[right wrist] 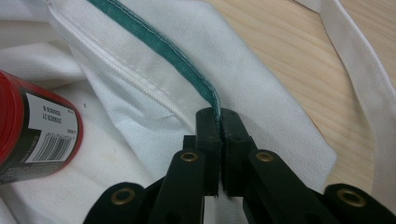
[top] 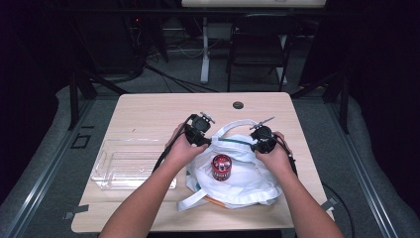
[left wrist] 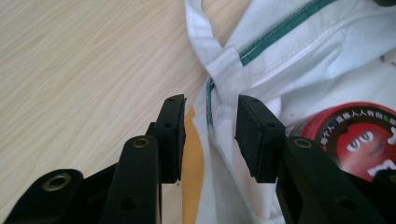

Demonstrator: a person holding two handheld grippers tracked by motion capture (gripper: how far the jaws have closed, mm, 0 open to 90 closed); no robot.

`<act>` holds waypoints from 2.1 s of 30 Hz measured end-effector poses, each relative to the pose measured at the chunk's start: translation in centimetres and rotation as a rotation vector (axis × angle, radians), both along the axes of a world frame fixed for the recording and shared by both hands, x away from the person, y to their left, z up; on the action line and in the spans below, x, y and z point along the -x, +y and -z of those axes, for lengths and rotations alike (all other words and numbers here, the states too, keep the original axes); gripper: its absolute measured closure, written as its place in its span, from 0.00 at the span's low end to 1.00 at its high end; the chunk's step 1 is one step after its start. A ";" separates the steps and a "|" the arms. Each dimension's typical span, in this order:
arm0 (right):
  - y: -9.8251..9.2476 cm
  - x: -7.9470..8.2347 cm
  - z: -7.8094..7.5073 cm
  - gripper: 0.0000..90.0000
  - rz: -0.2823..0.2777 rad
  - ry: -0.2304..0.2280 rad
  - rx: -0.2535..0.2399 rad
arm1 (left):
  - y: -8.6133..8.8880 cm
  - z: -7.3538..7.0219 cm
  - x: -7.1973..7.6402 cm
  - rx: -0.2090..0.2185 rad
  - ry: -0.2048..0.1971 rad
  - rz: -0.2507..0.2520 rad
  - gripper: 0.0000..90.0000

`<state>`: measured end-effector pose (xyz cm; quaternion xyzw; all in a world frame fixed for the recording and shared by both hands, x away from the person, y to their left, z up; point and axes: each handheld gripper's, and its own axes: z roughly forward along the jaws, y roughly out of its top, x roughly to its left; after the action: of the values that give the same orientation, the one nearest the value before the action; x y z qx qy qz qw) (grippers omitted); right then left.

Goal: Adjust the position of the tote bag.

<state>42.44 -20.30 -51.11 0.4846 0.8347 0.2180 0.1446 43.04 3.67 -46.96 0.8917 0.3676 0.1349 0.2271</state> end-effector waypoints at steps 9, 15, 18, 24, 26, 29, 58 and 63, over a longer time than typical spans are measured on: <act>-0.1 0.0 0.0 0.98 0.002 -0.001 -0.006 | 1.3 0.0 1.8 -0.005 0.018 0.012 0.70; -0.1 0.0 0.0 0.98 -0.001 0.000 0.000 | 2.0 0.5 2.3 -0.007 0.032 0.014 0.79; 0.0 0.0 0.0 0.98 -0.001 0.002 0.001 | 2.0 0.7 2.3 -0.016 0.035 0.022 0.91; 0.0 0.1 0.1 0.98 -0.002 0.002 -0.001 | 2.0 1.1 2.2 -0.032 0.039 0.026 0.98; -0.1 0.1 0.1 0.98 -0.003 0.003 -0.002 | 2.0 1.2 2.2 -0.032 0.040 0.024 0.98; -0.1 0.1 0.1 0.98 -0.003 0.002 -0.002 | 2.1 1.4 2.1 -0.033 0.051 0.022 0.98; -1.2 2.5 -2.6 0.70 0.003 -0.102 -0.129 | 2.2 1.5 2.1 -0.018 0.056 0.022 0.96; -1.3 3.6 -3.8 0.67 -0.007 -0.148 -0.119 | 2.2 1.2 2.1 -0.011 0.050 0.026 0.95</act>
<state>38.83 -21.61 -47.33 0.4718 0.8090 0.3032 0.1759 40.97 5.87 -48.19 0.9006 0.3610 0.1118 0.2148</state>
